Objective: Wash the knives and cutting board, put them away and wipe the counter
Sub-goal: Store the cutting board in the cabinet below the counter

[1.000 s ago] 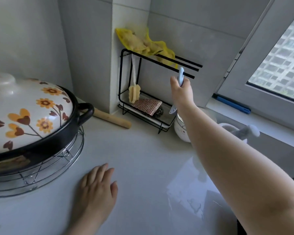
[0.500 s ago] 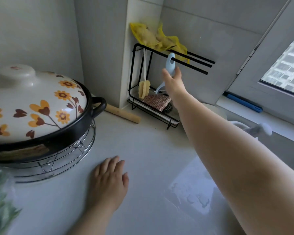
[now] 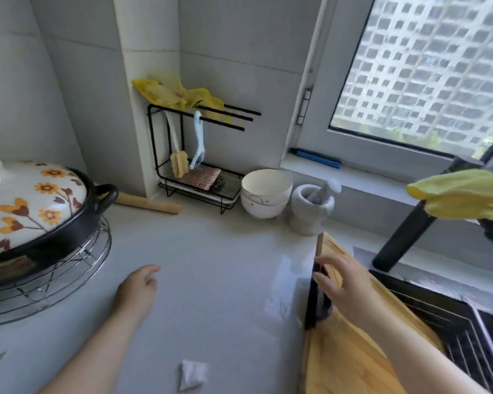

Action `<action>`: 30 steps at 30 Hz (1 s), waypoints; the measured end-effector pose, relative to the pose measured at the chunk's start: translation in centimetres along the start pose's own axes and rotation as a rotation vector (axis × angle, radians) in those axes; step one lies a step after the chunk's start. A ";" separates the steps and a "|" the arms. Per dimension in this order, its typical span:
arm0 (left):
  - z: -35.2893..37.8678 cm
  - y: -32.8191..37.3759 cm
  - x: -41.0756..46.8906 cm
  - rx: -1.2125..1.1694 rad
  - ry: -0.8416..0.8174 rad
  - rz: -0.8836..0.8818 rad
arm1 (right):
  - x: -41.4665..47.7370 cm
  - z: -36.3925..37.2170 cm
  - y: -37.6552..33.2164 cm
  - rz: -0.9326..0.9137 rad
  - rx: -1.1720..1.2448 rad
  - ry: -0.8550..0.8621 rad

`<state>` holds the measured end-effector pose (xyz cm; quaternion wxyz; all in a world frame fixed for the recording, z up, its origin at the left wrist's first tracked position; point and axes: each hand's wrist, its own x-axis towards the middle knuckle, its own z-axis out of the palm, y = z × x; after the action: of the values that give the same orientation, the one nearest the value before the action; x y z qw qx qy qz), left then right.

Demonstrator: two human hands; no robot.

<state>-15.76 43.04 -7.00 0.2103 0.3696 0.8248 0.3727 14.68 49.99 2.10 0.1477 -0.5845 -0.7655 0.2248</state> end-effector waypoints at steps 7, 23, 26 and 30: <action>5.7 13.4 -8.5 -0.510 -0.469 -0.054 | -8.8 -0.2 11.8 0.416 0.248 -0.084; 11.7 19.2 -13.4 -0.362 -0.753 -0.205 | -17.0 1.0 19.2 0.613 0.406 -0.017; 10.2 20.1 -15.3 -0.388 -0.737 -0.154 | -16.5 0.3 19.9 0.654 0.423 0.045; 8.0 20.9 -16.4 -0.429 -0.746 -0.078 | -15.5 -0.1 20.5 0.740 0.501 0.054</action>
<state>9.12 43.51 5.21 0.5799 0.3955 0.6096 0.3684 35.97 39.54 -7.88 0.2144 -0.7709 -0.4226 0.4256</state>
